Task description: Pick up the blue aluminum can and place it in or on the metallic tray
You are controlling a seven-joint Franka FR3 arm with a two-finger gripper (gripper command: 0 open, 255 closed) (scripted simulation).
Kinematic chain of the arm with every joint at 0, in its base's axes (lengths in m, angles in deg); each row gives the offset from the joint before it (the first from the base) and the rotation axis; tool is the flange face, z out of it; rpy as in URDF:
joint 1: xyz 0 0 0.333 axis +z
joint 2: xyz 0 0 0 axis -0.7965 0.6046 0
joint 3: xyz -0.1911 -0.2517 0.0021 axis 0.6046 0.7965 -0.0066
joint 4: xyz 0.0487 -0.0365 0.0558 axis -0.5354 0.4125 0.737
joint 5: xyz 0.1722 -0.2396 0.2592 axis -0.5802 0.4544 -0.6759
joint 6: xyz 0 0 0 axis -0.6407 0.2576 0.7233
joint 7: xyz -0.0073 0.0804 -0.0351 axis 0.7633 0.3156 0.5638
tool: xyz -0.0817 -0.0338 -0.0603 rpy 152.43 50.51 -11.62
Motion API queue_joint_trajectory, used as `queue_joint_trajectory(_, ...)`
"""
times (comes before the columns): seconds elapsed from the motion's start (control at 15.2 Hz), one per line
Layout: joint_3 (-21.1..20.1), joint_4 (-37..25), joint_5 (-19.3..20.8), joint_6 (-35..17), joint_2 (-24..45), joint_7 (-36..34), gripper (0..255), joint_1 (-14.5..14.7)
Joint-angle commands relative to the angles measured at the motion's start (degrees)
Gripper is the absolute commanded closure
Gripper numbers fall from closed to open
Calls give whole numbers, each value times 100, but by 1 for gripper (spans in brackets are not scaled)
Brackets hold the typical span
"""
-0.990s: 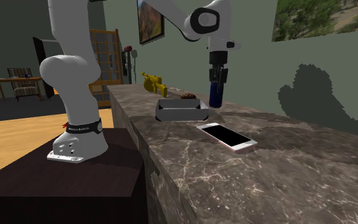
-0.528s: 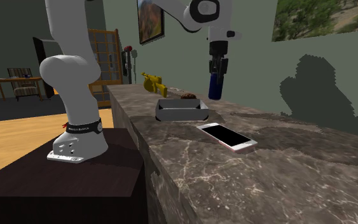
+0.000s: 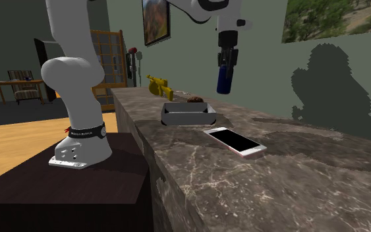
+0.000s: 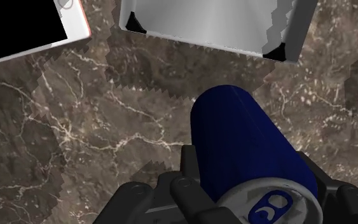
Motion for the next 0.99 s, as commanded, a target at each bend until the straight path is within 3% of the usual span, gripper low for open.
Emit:
queue_joint_trajectory(0.0,1,-112,-10,164,-52,9,255,-1)
queue_joint_trajectory(0.07,1,-159,-12,219,-59,11,255,-1)
queue_joint_trajectory(0.46,59,1243,-217,208,-1467,166,255,-13)
queue_joint_trajectory(0.92,171,2498,-374,540,-3060,316,255,51)
